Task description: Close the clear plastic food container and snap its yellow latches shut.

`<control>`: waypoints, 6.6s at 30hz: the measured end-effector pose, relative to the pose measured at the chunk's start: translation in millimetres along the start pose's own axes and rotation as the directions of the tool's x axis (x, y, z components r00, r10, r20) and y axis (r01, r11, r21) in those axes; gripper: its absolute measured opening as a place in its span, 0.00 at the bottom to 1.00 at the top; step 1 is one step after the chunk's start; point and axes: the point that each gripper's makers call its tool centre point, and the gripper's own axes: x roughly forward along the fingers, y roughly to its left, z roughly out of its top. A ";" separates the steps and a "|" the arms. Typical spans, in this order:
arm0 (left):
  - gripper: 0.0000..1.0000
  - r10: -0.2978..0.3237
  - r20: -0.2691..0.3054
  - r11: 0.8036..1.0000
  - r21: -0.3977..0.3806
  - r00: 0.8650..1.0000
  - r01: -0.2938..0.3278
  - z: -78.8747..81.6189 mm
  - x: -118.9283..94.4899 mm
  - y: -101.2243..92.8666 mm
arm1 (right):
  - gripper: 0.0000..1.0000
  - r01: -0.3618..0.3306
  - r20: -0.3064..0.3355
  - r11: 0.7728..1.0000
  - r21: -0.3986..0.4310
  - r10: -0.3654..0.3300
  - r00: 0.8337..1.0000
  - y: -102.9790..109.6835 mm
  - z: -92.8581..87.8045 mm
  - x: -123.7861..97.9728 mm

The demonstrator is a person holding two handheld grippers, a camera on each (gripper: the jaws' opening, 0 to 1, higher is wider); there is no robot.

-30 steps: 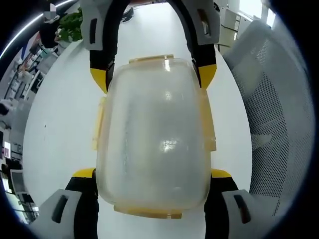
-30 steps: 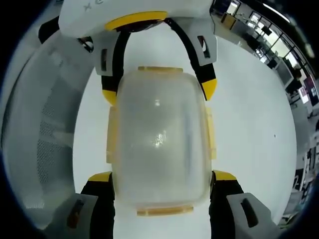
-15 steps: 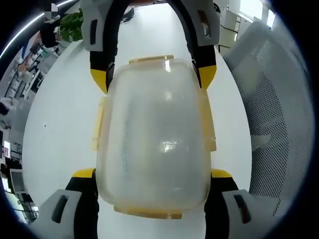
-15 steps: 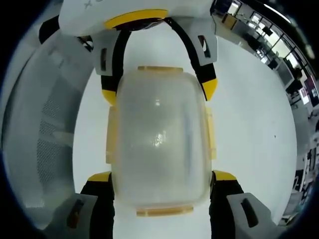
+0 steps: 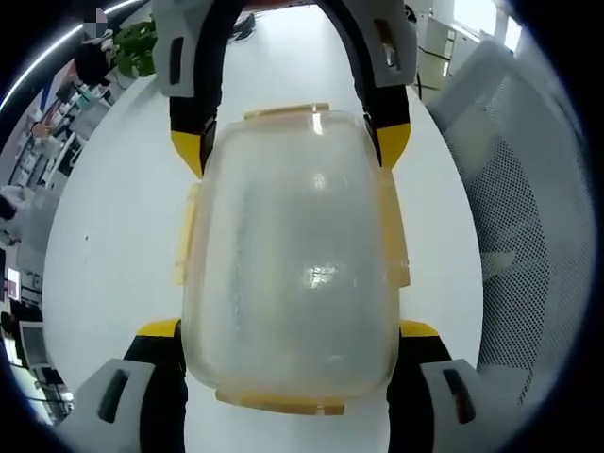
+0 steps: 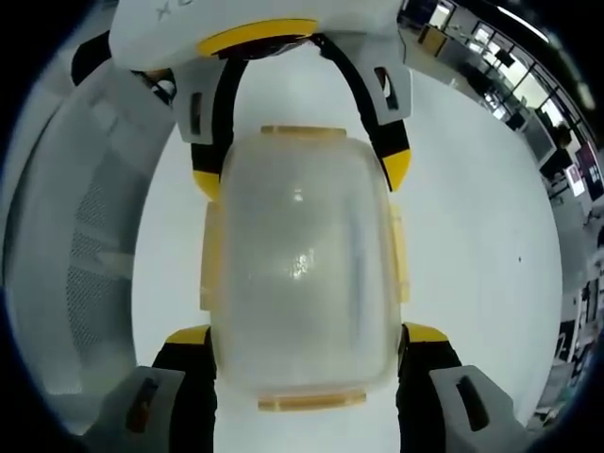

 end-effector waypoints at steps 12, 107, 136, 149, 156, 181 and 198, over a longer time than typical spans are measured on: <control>0.89 -0.002 0.002 1.000 0.004 1.000 0.002 -1.9 2.4 13.4 | 0.79 -0.002 -0.003 1.000 0.004 0.002 1.000 -13.5 1.0 1.8; 0.99 0.094 0.098 0.988 -0.130 0.991 -0.081 -8.1 -10.0 67.2 | 0.94 0.082 0.116 0.990 0.118 -0.095 0.989 -63.0 15.3 -10.0; 0.99 0.257 0.229 0.899 -0.412 0.939 -0.146 -14.1 -34.3 61.0 | 0.94 0.121 0.270 0.891 0.437 -0.258 0.928 -59.5 22.0 -26.7; 0.99 0.324 0.268 0.833 -0.535 0.907 -0.139 -26.0 -46.0 53.4 | 0.93 0.184 0.306 0.830 0.526 -0.387 0.870 -59.7 16.4 -40.2; 0.99 0.369 0.273 0.796 -0.586 0.888 -0.151 -34.5 -50.3 51.1 | 0.92 0.203 0.321 0.801 0.563 -0.439 0.839 -60.5 12.6 -49.6; 0.99 0.444 0.337 0.733 -0.670 0.830 -0.120 -40.6 -64.7 21.3 | 0.92 0.227 0.365 0.734 0.640 -0.550 0.751 -33.2 -3.7 -65.2; 0.99 0.471 0.357 0.698 -0.710 0.807 -0.093 -52.6 -66.4 -9.9 | 0.92 0.222 0.383 0.684 0.694 -0.613 0.691 -8.2 -16.6 -72.5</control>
